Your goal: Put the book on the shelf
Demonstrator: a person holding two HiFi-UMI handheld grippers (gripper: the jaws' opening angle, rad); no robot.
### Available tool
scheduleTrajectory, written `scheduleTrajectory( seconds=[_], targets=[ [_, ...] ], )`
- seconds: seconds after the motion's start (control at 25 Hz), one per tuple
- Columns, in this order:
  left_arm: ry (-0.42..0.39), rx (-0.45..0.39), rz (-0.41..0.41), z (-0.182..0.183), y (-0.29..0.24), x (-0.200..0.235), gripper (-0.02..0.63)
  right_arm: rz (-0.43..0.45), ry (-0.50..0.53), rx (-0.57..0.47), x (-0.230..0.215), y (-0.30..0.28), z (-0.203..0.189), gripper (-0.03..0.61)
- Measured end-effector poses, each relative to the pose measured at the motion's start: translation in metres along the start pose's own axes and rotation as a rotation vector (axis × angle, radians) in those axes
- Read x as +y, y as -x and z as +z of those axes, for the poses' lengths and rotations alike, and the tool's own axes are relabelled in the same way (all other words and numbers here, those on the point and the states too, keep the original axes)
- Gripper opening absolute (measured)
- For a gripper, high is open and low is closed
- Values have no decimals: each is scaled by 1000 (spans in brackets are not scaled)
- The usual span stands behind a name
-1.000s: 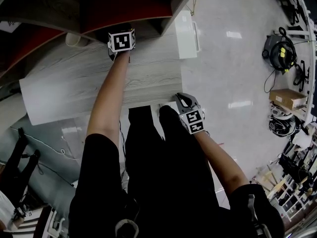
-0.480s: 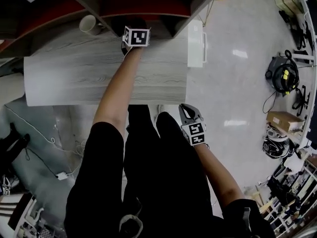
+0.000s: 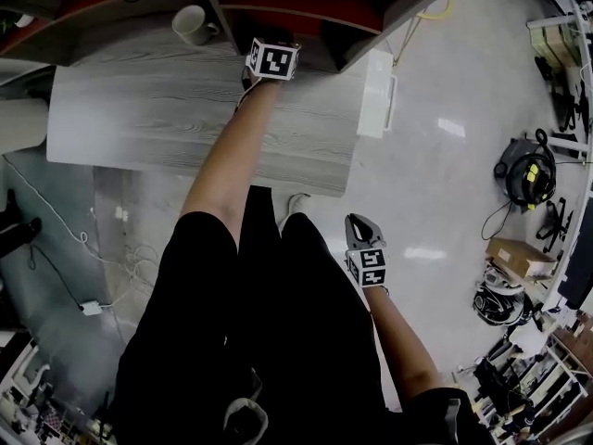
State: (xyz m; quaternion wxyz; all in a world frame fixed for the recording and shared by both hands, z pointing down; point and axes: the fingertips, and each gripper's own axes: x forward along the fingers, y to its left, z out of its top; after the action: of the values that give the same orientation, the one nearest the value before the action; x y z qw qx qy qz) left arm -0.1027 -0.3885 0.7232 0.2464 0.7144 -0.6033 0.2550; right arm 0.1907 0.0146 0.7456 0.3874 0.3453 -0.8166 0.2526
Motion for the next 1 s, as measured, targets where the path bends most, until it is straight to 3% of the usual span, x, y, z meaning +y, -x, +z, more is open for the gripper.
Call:
scheduleTrajectory(
  seconds=[0.24, 0.4, 0.48, 0.64, 1.0],
  targets=[
    [51, -43, -52, -1, 26, -8, 28, 27, 7, -37, 8, 4, 19, 15],
    [301, -105, -82, 4, 66, -12, 28, 20, -71, -97, 9, 16, 44, 15],
    [373, -136, -90, 3, 89, -16, 28, -1, -143, -132, -1, 25, 58, 15],
    [307, -167, -52, -10, 141, -23, 28, -12, -162, -184, -13, 47, 83, 9],
    [240, -285, -52, -7, 294, -57, 28, 67, -142, -286, 8, 101, 134, 0]
  ],
)
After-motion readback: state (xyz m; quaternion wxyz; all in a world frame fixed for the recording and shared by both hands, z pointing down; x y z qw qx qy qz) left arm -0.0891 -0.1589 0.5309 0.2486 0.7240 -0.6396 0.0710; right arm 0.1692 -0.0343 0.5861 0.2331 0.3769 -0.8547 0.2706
